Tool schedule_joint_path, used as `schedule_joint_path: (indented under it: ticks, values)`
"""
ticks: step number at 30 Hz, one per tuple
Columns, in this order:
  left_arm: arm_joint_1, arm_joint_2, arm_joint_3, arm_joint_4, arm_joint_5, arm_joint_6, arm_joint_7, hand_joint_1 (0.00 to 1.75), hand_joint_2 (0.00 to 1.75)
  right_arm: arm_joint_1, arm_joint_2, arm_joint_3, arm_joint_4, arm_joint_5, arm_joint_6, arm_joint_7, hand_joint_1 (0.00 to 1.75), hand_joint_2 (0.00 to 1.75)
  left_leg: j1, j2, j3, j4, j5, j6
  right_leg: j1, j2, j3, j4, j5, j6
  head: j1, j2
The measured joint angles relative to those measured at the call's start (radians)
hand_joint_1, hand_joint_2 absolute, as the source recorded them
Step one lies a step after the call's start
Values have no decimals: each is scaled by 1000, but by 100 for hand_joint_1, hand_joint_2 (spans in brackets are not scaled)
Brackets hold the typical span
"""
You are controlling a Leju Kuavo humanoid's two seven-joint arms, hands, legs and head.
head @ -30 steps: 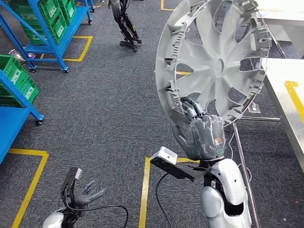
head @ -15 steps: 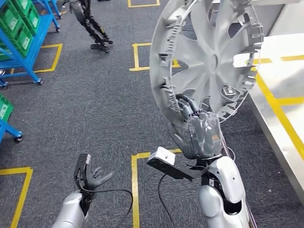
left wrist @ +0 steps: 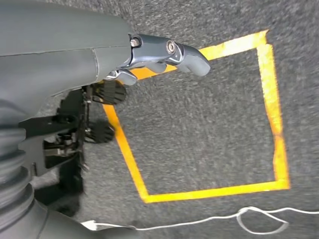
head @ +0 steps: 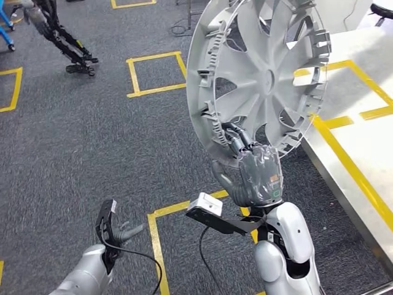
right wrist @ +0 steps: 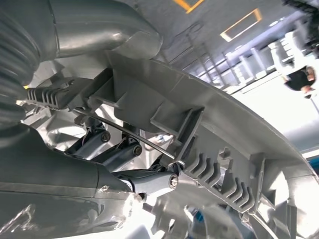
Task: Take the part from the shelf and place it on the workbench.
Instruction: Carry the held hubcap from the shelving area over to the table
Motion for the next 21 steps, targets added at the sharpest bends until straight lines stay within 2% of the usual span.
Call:
schedule_joint_path:
  ticks: [2,3,4,5,7,8,9,10,11,12,13,14,15,16,17,18,19,20,21]
  values:
    - [4,2,5,5,0,-1,-1,0,175,1,0,0,1,0,0,1,175,175,-5,20,28,0,-26,4,0,-15,-101,95,-27,0,0,0]
    - [5,3,9,7,0,-1,-1,0,175,2,0,-1,2,0,0,1,175,175,-7,29,47,0,-42,5,0,-17,-131,102,-33,-1,1,0]
    - [4,3,12,9,0,-1,-2,0,175,2,0,-1,4,0,0,1,175,175,-10,38,71,-1,-59,6,0,-19,-143,78,-25,-4,1,0]
    - [3,3,15,11,0,-2,-2,0,175,3,-1,-1,4,0,0,1,175,175,-13,48,98,-2,-78,6,2,-26,-140,25,6,-11,1,0]
    - [-2,4,19,15,-1,-2,-5,0,175,2,-1,-1,5,0,-2,1,175,175,-20,66,150,-6,-118,4,14,-70,-114,-115,136,-30,2,0]
    - [-3,4,21,17,-1,-1,-6,0,175,2,-1,-1,5,0,-3,1,175,175,-24,76,171,-13,-137,1,22,-88,-102,-166,190,-38,0,0]
    - [-4,5,23,18,-2,-1,-9,0,175,2,-1,0,4,0,-4,1,175,175,-25,85,191,-20,-148,-4,28,-97,-92,-197,222,-45,-3,0]
    - [-6,5,25,19,-3,-1,-11,0,175,1,0,0,3,0,-6,2,175,175,-26,93,206,-23,-149,-10,31,-88,-82,-210,222,-49,-6,0]
    - [-9,5,25,20,-4,0,-13,0,175,1,0,0,0,-1,-6,3,175,175,-23,98,209,-15,-140,-18,30,-71,-69,-210,208,-54,-9,0]
    - [-13,4,26,21,-5,-1,-15,0,175,1,1,0,-2,-2,-7,4,175,175,-20,93,198,21,-117,-24,28,-55,-55,-214,197,-59,-11,0]
    - [-17,2,27,23,-6,-1,-16,0,175,0,2,0,-3,-2,-9,5,175,175,-17,80,166,79,-92,-28,26,-42,-40,-216,186,-63,-12,0]
    - [-20,2,30,25,-9,-5,-18,0,175,-1,3,0,-4,0,-10,5,175,175,-16,64,118,150,-77,-31,22,-30,-24,-217,175,-68,-14,0]
    - [-17,-1,33,26,-15,-16,-20,0,175,-1,3,0,-5,7,-12,8,175,175,-15,47,62,217,-83,-31,20,-17,-8,-218,161,-72,-15,0]
    - [-5,-9,34,12,-22,-35,-12,0,175,-1,3,0,-3,17,-14,13,175,175,-15,37,4,266,-116,-30,18,-3,9,-218,146,-74,-17,0]
    - [15,-23,29,-20,-20,-54,6,0,175,1,3,-2,-1,29,-17,19,175,175,-15,31,-48,292,-168,-29,17,15,30,-218,130,-75,-17,0]
    - [43,-41,14,-70,-2,-66,39,0,175,4,3,-6,2,40,-20,25,175,175,-15,29,-89,296,-221,-28,15,32,54,-218,113,-74,-18,0]
    - [74,-60,-12,-130,29,-68,82,0,175,8,3,-10,4,48,-25,28,175,175,-15,27,-120,280,-255,-28,12,50,80,-217,95,-72,-19,0]
    - [101,-76,-47,-185,65,-58,120,0,175,11,3,-15,5,52,-29,27,175,175,-15,23,-138,246,-251,-30,9,65,107,-216,76,-68,-18,0]
    - [122,-87,-83,-226,91,-45,149,0,175,14,3,-20,6,54,-33,25,175,175,-14,12,-146,193,-190,-34,7,77,127,-216,57,-63,-19,0]
